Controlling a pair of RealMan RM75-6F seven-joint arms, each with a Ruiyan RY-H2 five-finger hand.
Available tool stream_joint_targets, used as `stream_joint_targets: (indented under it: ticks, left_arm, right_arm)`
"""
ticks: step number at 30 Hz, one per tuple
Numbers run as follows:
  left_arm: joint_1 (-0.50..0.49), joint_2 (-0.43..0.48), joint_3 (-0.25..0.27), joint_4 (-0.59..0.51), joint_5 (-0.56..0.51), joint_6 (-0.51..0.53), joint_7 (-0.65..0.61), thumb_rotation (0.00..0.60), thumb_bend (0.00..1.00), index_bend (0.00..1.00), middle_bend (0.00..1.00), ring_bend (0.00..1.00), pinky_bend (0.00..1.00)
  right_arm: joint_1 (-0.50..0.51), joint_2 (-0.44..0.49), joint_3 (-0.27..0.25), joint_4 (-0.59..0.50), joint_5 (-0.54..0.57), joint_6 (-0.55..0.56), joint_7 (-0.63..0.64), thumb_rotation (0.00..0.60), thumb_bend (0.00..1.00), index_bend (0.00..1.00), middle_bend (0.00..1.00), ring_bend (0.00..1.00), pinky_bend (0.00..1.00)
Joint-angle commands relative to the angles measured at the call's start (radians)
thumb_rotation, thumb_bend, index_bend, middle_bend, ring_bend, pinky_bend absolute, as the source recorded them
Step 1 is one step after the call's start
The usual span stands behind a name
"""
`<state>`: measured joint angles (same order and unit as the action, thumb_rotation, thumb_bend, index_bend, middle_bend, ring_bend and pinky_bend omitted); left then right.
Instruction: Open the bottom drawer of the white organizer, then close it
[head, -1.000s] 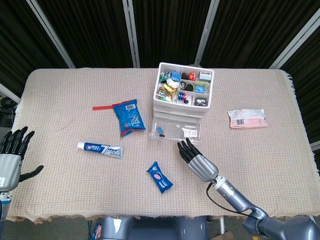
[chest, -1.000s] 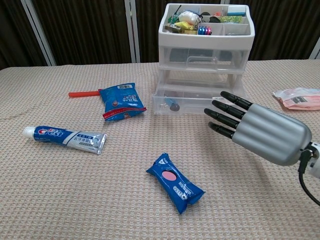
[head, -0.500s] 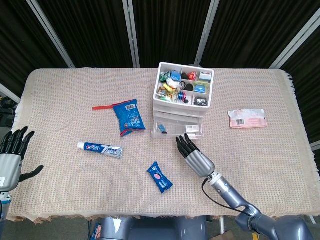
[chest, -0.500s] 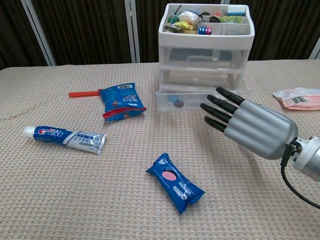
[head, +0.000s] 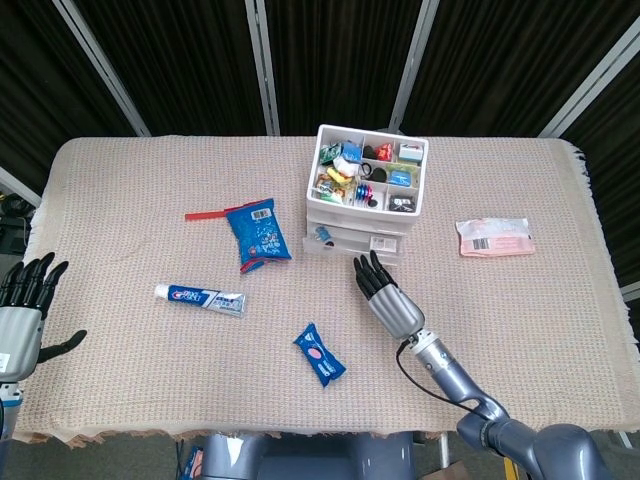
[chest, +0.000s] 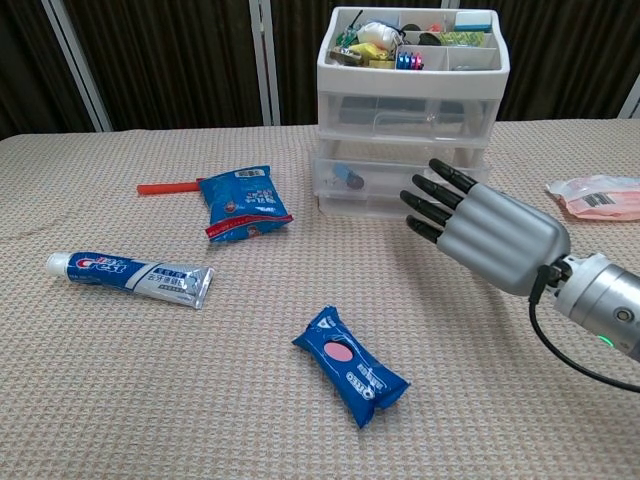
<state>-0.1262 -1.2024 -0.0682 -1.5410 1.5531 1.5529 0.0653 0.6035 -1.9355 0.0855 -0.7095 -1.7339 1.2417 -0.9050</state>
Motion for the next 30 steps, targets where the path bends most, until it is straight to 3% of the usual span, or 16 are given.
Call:
stream_joint_targets:
  ticks: [1, 14, 21, 30]
  left_arm:
    - [0.0, 0.0, 0.0, 0.0, 0.0, 0.0, -0.001, 0.6, 0.12, 0.07, 0.0, 0.0, 0.0]
    - [-0.001, 0.002, 0.0, 0.0, -0.002, -0.002, -0.003, 0.6, 0.12, 0.07, 0.0, 0.0, 0.0]
    - [0.0, 0.001, 0.001, 0.0, 0.001, 0.0, -0.001, 0.6, 0.12, 0.07, 0.0, 0.0, 0.0]
    - [0.002, -0.001, 0.004, 0.001, 0.008, 0.005, 0.005, 0.6, 0.12, 0.07, 0.0, 0.0, 0.0]
  right_arm:
    - [0.008, -0.007, 0.011, 0.013, 0.016, -0.008, 0.002, 0.6, 0.28, 0.12, 0.0, 0.0, 0.03]
    - [0.028, -0.008, 0.072, 0.061, 0.104, -0.031, 0.001, 0.6, 0.28, 0.13, 0.0, 0.0, 0.03]
    - [-0.007, 0.013, 0.043, 0.017, 0.109, 0.005, 0.024, 0.6, 0.28, 0.13, 0.0, 0.0, 0.03]
    - [-0.088, 0.119, -0.03, -0.164, 0.078, 0.091, 0.076, 0.6, 0.27, 0.13, 0.0, 0.0, 0.03]
